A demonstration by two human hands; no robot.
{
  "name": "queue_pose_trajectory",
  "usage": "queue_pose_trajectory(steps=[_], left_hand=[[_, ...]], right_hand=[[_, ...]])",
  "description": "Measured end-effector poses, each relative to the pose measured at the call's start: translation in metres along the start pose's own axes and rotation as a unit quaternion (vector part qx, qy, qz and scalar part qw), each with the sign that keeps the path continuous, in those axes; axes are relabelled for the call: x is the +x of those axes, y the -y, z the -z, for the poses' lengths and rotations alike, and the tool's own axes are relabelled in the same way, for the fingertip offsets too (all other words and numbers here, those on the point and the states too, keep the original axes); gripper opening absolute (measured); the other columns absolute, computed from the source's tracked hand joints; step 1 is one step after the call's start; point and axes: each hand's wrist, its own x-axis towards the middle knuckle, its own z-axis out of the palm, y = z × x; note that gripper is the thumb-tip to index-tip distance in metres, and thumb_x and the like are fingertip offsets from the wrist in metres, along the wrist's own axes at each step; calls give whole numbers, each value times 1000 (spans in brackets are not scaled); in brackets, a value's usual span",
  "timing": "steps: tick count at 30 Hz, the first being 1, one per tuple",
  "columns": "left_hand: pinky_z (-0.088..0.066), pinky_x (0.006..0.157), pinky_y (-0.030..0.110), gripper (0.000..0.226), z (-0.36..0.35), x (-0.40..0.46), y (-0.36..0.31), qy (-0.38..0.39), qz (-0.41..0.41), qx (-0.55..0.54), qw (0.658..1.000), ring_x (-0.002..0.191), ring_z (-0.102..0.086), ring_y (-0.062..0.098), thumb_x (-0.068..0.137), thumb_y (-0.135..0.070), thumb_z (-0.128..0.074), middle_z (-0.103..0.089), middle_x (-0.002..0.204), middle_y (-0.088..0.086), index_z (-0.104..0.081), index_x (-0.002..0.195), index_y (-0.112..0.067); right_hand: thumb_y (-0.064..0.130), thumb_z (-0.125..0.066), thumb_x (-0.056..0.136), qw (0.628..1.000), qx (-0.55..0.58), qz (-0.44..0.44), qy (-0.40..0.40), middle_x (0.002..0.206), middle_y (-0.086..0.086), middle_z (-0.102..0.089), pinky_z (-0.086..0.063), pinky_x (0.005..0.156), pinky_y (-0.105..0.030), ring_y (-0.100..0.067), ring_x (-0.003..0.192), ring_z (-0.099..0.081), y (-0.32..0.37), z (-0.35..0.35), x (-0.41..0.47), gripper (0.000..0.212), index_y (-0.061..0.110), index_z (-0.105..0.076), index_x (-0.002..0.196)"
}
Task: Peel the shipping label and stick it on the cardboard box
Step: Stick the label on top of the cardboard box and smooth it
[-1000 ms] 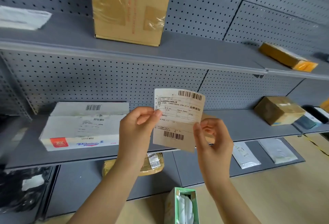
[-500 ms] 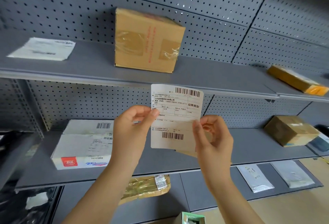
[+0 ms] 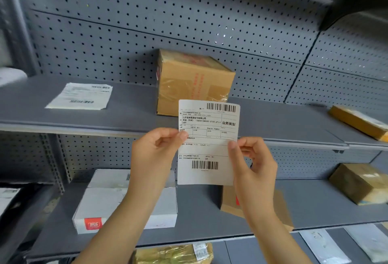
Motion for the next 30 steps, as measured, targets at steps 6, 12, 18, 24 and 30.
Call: queue_pose_trajectory(steps=[6, 12, 18, 24, 30], left_hand=[[-47, 61, 8, 7, 11, 26, -15, -2, -29, 17, 999, 68, -68, 3, 77, -19, -72, -76, 77, -5, -74, 80, -14], [-45, 60, 6, 4, 25, 50, -24, -7, -46, 28, 999, 66, -66, -1, 77, -21, -72, -75, 76, -11, -73, 79, -17], [-47, 63, 9, 1, 34, 72, -31, -16, -71, 38, 997, 70, -68, 2, 76, -24, -72, -75, 75, -12, -72, 76, -23], [-49, 64, 11, 3, 30, 89, -40, -14, -97, 55, 994, 72, -68, 9, 76, -26, -72, -75, 74, -10, -73, 75, -23], [-55, 72, 25, 6, 17, 104, -63, -9, -138, 71, 988, 75, -69, 14, 75, -30, -72, -75, 75, -11, -73, 73, -24]], right_hand=[[29, -61, 83, 999, 9, 31, -4, 78, 9, -64, -43, 73, -15, -10, 79, -60, 11, -23, 19, 11, 30, -56, 73], [30, -63, 82, 999, 12, 51, -12, 78, 10, -64, -47, 78, -29, -12, 80, -61, 19, -51, 36, 11, 25, -57, 73], [26, -64, 82, 997, 27, 66, -11, 78, 6, -66, -48, 73, -23, -12, 77, -61, 22, -68, 49, 10, 21, -60, 74], [27, -65, 81, 997, 27, 64, -18, 76, 4, -65, -46, 72, -22, -10, 73, -58, 29, -71, 68, 12, 27, -60, 70], [22, -67, 83, 997, 34, 68, -18, 73, 9, -66, -45, 67, -28, -9, 67, -54, 40, -65, 96, 17, 25, -60, 68]])
